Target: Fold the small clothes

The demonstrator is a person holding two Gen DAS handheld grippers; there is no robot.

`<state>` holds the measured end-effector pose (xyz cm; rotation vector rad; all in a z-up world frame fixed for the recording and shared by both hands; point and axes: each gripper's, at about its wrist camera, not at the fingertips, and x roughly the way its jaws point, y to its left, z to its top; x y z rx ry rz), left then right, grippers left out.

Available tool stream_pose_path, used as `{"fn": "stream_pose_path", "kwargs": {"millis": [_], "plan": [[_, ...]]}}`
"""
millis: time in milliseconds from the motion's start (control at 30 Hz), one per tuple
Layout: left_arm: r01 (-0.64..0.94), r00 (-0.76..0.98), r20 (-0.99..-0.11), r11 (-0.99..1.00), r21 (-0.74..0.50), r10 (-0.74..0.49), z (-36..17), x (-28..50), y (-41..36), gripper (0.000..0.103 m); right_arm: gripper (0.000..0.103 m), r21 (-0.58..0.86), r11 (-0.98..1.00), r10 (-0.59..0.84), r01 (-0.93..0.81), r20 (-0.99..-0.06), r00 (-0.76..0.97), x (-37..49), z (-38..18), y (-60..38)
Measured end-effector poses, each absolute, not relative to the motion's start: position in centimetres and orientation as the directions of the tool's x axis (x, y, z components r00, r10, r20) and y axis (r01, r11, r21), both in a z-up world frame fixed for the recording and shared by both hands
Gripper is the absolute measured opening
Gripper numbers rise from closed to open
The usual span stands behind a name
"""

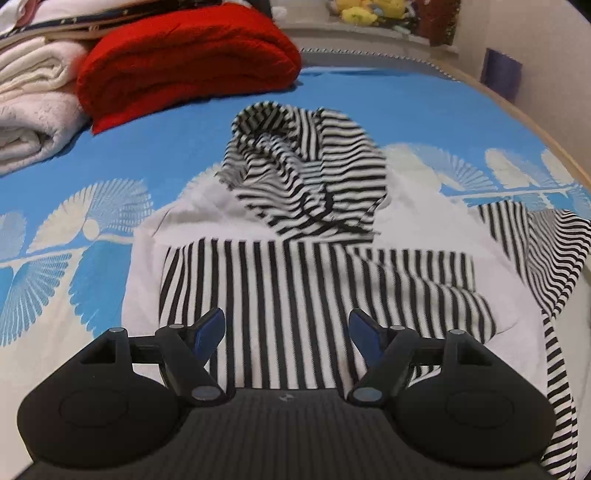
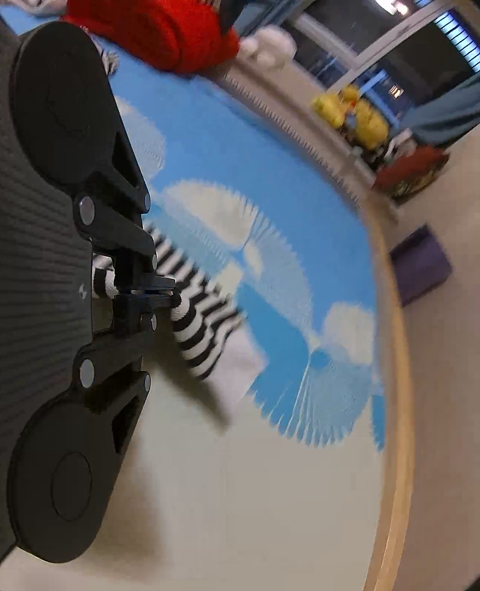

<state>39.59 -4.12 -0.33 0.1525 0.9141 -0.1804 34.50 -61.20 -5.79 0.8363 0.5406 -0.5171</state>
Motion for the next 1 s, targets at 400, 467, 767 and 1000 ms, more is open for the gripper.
{"fn": "stream_pose_path", "kwargs": {"millis": [400, 467, 767, 1000], "plan": [[0.136, 0.553, -0.831, 0.991, 0.017, -0.062, -0.7, 40.0, -1.1, 0.079, 0.001, 0.417, 0.585, -0.339, 0.696, -0.654, 0.677, 36.0, -4.2, -58.4], [0.121, 0.556, -0.829, 0.993, 0.012, -0.058, -0.3, 40.0, -0.4, 0.079, 0.001, 0.374, 0.689, -0.346, 0.621, -0.583, 0.735, 37.2, -1.5, -54.9], [-0.059, 0.571, -0.82, 0.994, -0.095, -0.045, 2.6, 40.8, 5.9, 0.079, 0.001, 0.425, 0.846, 0.473, -0.321, -0.322, 0.82, 39.9, 5.9, -31.8], [-0.164, 0.543, -0.839, 0.976, -0.144, -0.033, 3.1, 41.5, 9.2, 0.079, 0.022, 0.514, 0.855, 0.43, -0.073, -0.621, 0.655, 40.5, 4.6, -27.1]]}}
